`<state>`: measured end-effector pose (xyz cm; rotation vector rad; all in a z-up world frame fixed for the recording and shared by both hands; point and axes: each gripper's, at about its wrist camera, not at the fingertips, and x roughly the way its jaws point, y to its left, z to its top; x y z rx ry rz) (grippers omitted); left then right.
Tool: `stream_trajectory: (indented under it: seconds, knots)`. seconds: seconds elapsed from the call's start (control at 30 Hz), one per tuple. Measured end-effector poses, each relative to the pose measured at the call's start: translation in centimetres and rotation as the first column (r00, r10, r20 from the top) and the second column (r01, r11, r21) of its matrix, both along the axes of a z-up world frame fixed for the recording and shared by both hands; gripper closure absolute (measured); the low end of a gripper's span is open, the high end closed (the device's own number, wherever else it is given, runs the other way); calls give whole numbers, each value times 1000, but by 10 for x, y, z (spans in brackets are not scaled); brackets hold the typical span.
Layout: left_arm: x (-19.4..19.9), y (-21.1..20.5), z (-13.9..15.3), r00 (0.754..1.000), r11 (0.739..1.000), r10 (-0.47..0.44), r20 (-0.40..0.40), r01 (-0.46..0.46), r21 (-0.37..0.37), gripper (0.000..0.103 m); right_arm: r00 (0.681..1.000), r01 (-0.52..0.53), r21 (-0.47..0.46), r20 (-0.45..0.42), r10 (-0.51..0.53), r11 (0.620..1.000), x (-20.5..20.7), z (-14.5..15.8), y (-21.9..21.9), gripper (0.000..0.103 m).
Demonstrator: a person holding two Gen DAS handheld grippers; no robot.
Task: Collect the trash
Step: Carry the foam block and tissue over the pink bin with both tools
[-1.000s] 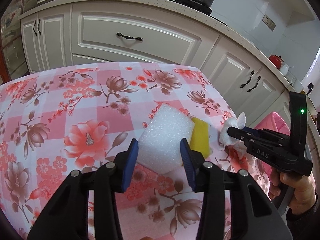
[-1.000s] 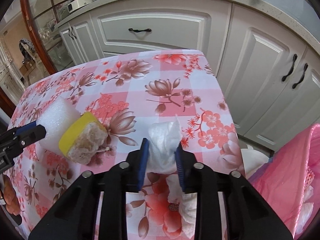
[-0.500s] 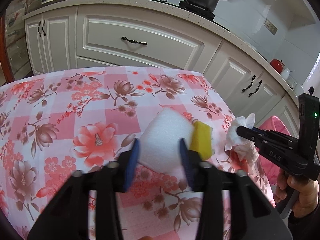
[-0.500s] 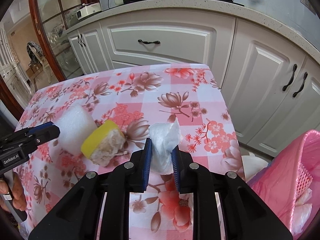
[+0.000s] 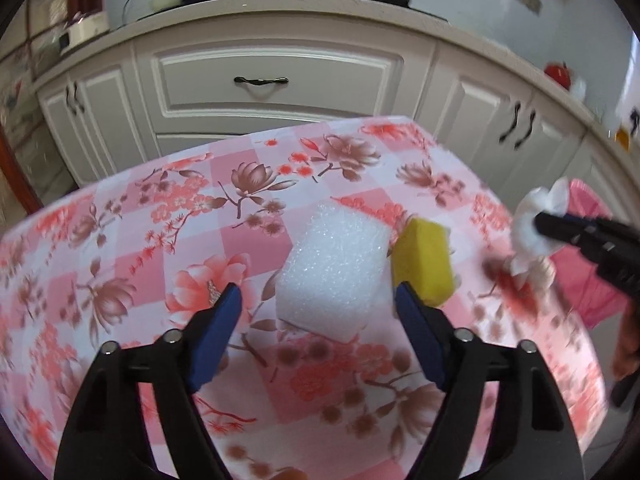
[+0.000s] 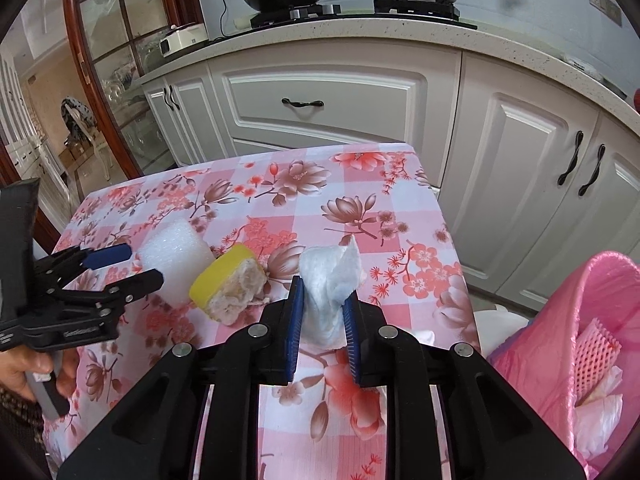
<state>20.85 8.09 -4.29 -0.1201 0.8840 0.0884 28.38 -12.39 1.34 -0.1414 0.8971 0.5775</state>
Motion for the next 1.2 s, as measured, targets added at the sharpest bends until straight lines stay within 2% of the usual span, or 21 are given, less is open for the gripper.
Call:
stream_trajectory:
  seconds: [0.1,0.17,0.4,0.57,0.7,0.93,1.2]
  knots:
    - [3,-1,-2,1000,999,-28,-12,29,24,50,1000,6,3,2,-6,1000,-3,1,-4,83]
    - [3,-2,-3,999,999,-39,-17,40,27,54,1000,9,6,3,-9,1000,-6,1,-6,83]
    - [-7,3,4,1000,1000,11,-6,-11,25,55,999,26,19,18,-26,999,-16,7,-17,83]
    - [-20,3,25,998,998,44,39,-45,36,55,999,38,36,38,-39,999,-23,17,-28,83]
    - [-25,-10,47,996,998,21,84,-26,55,55,996,61,56,62,-64,997,-28,29,-43,83]
    - [-21,-46,81,987,998,-40,154,34,43,55,989,100,77,103,-108,992,-33,49,-74,83]
    - [-6,-103,97,972,990,-141,186,140,16,55,973,174,100,134,-187,980,-31,65,-120,83]
